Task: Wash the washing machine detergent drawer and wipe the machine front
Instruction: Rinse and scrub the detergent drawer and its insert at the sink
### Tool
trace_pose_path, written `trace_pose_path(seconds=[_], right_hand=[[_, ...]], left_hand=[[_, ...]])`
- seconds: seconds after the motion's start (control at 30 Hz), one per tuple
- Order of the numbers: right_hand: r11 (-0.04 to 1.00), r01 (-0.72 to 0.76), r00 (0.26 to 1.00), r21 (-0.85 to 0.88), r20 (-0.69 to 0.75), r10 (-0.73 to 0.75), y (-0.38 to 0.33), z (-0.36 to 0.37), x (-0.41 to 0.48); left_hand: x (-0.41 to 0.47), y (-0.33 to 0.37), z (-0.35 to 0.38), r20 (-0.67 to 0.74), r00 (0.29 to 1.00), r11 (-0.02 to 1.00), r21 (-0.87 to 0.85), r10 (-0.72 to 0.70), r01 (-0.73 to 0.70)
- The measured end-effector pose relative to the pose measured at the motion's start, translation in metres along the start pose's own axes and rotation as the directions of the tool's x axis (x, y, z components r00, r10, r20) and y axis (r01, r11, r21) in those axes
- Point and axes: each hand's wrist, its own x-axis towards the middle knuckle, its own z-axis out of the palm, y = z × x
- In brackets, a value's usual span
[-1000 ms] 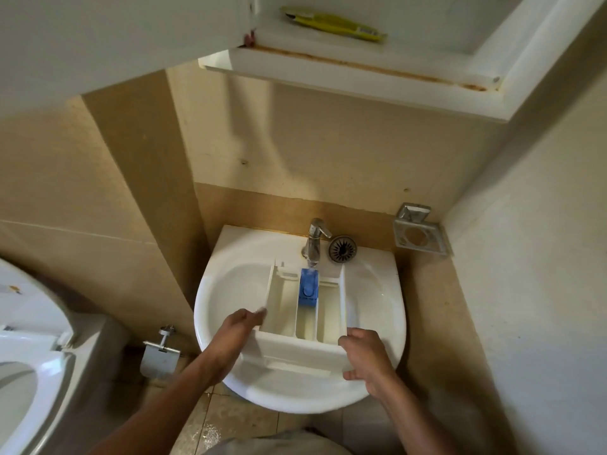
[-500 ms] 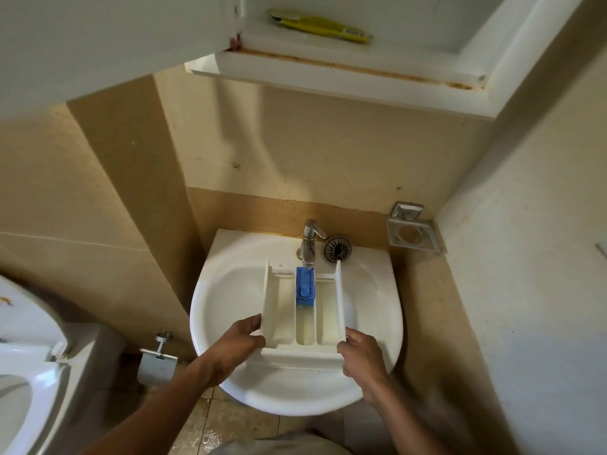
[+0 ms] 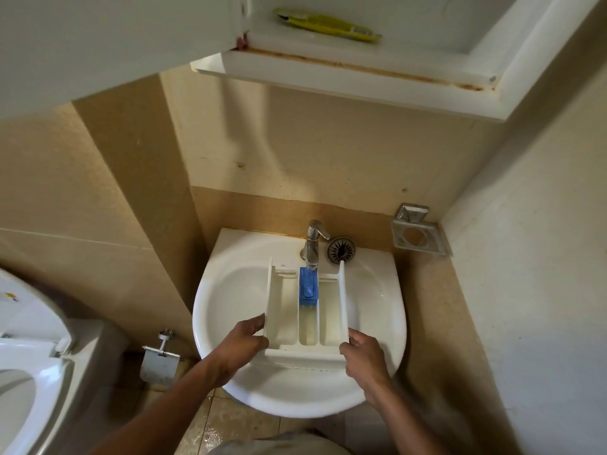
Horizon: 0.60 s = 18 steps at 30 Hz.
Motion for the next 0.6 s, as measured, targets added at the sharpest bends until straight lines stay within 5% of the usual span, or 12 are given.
trace_pose_path(seconds=[0.6], right_hand=[[0.999,0.029,1.0,-0.038,0.012,-0.028,0.0076,0.0001,0.0043]], left_hand=[[0.0046,-0.0059,0.0019,-0.038,0.999,1.0,-0.019,0.007,-0.008]])
